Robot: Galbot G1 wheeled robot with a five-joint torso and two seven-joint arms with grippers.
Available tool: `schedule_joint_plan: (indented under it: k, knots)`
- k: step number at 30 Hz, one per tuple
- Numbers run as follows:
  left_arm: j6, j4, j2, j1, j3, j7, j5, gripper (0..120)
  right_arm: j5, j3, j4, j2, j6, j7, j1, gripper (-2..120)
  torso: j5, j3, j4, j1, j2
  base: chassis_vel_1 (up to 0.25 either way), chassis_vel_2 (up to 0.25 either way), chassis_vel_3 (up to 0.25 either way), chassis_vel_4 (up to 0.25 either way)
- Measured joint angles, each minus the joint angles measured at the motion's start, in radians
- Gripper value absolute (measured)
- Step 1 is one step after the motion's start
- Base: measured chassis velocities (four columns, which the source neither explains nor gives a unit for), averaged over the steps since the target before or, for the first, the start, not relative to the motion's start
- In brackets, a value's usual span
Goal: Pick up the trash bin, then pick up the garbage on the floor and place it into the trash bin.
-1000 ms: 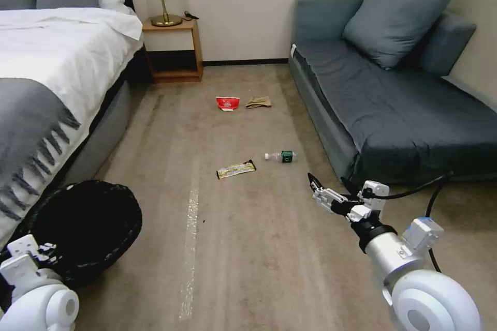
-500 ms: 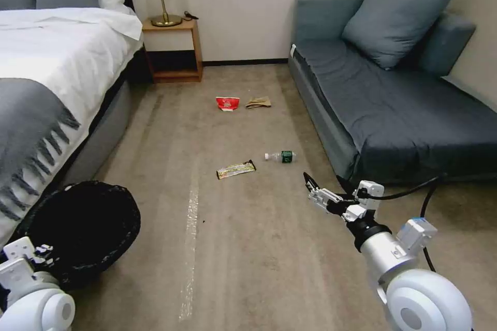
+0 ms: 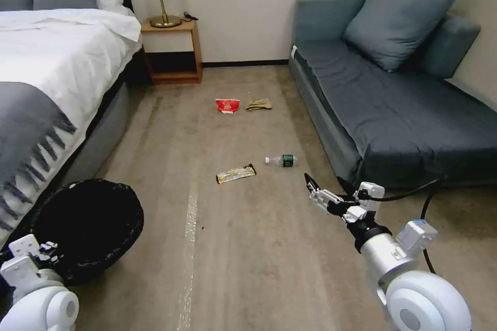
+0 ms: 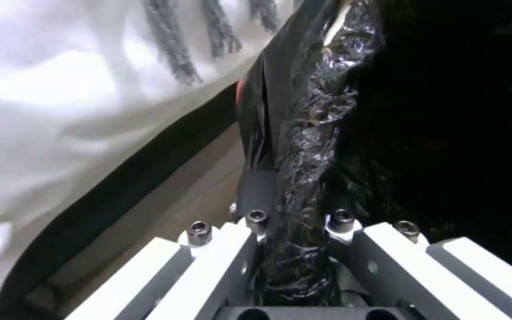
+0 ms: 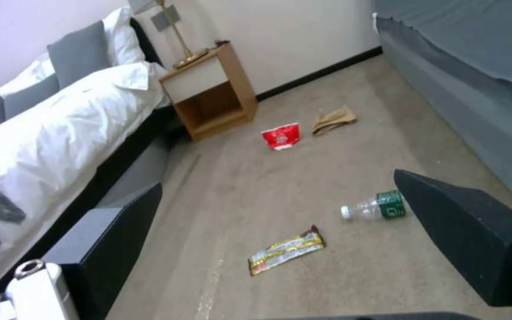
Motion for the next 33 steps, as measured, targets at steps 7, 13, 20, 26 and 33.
schedule_joint_plan:
  k: [7,13,20,26,33]
  knots:
    - [-0.002,-0.001,0.001,0.004,-0.001,0.000,-0.004,3,-0.017,0.001,0.004,0.007,0.007,-0.009,-0.016,100,0.0000,0.000,0.0001,0.000,0.000,-0.063,0.057,0.066,-0.065]
    - [-0.010,-0.003,0.004,0.011,-0.010,0.000,-0.008,3,-0.035,0.002,0.008,0.011,0.021,-0.023,-0.035,100,0.0000,0.000,0.0000,0.000,0.000,-0.086,0.080,0.080,-0.091]
    - [-0.017,-0.004,0.003,0.020,-0.011,0.001,-0.008,3,-0.053,-0.001,0.010,0.014,0.028,-0.031,-0.049,100,0.0001,0.000,0.0001,0.000,0.000,-0.101,0.113,0.111,-0.100]
    - [-0.023,-0.001,0.007,0.020,-0.011,0.002,-0.008,3,-0.088,-0.032,-0.005,0.006,0.033,-0.048,-0.048,100,0.0000,0.000,0.0000,0.000,0.000,-0.105,0.115,0.108,-0.114]
    - [-0.027,0.005,0.011,0.021,-0.016,0.006,-0.009,3,-0.093,-0.057,-0.035,-0.001,0.033,-0.054,-0.012,100,0.0000,0.000,0.0001,0.000,0.000,-0.103,0.094,0.102,-0.099]
